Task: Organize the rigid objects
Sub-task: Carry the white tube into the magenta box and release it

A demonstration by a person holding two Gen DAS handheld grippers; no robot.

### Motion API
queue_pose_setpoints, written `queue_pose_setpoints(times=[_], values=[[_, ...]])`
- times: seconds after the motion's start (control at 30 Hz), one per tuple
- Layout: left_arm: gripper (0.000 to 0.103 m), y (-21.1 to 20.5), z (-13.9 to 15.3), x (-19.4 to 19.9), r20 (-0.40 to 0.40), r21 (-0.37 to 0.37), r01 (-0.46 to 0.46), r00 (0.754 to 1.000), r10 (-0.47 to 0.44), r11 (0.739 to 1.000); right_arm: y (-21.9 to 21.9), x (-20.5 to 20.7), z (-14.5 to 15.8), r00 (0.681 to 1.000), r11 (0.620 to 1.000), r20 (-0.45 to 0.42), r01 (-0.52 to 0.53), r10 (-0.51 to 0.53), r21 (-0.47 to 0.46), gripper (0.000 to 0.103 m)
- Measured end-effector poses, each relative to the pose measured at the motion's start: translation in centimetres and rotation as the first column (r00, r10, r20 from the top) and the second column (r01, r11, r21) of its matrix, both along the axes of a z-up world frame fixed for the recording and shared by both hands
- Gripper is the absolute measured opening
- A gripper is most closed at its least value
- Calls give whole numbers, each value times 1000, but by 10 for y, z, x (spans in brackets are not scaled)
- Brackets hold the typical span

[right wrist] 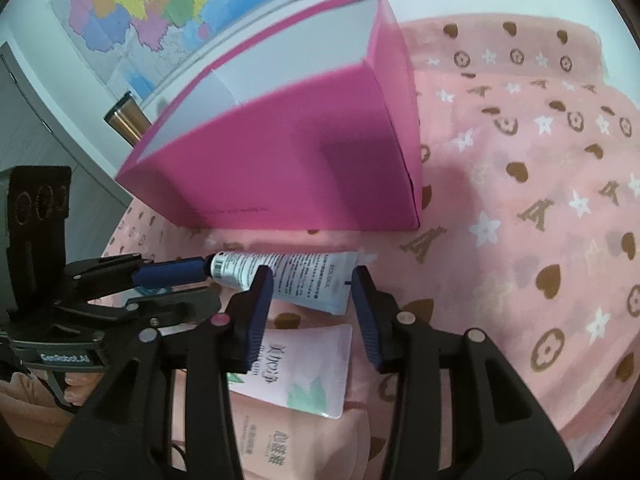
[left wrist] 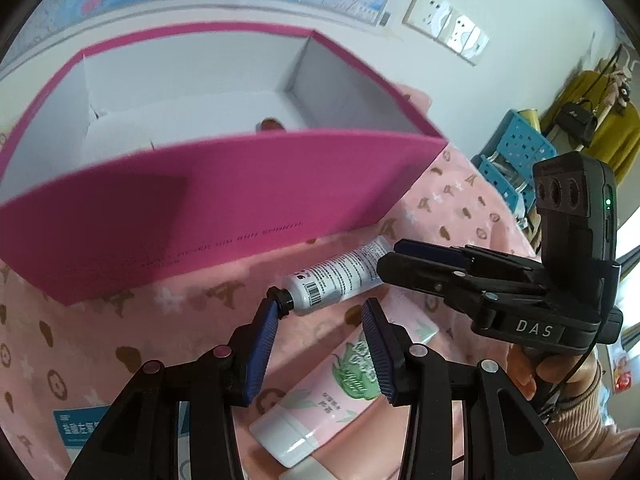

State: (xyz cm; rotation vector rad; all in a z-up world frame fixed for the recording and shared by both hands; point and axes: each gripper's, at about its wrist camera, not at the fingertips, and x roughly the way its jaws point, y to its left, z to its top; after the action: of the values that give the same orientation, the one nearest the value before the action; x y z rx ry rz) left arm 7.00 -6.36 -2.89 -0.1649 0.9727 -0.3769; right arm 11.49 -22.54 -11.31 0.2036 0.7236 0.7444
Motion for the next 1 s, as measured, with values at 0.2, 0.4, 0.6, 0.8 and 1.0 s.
queue_pose_setpoints(times=[0.2,0.4,0.6,0.8,1.0], values=[[43,0,33,-9,81,-29,11,997,-8,1000,-13,-18,32,996,999,91,10,-13,31,44],[45,-1,71,-4,187,-17,11,982,-8,1000,-18,-26,74,980,998,197,16,-27,56,44],[46,0,78,24,209,4,-11,978,10,1000,-11,-6,98,969,998,244,29,-41,53,44],[46,7,63,51,157,2,-33,987,32,999,-1,26,89,981,999,191,34,-37,20,44],[46,13,45,68,94,-22,-43,995,45,999,6,36,80,985,999,167,47,-44,-13,44]])
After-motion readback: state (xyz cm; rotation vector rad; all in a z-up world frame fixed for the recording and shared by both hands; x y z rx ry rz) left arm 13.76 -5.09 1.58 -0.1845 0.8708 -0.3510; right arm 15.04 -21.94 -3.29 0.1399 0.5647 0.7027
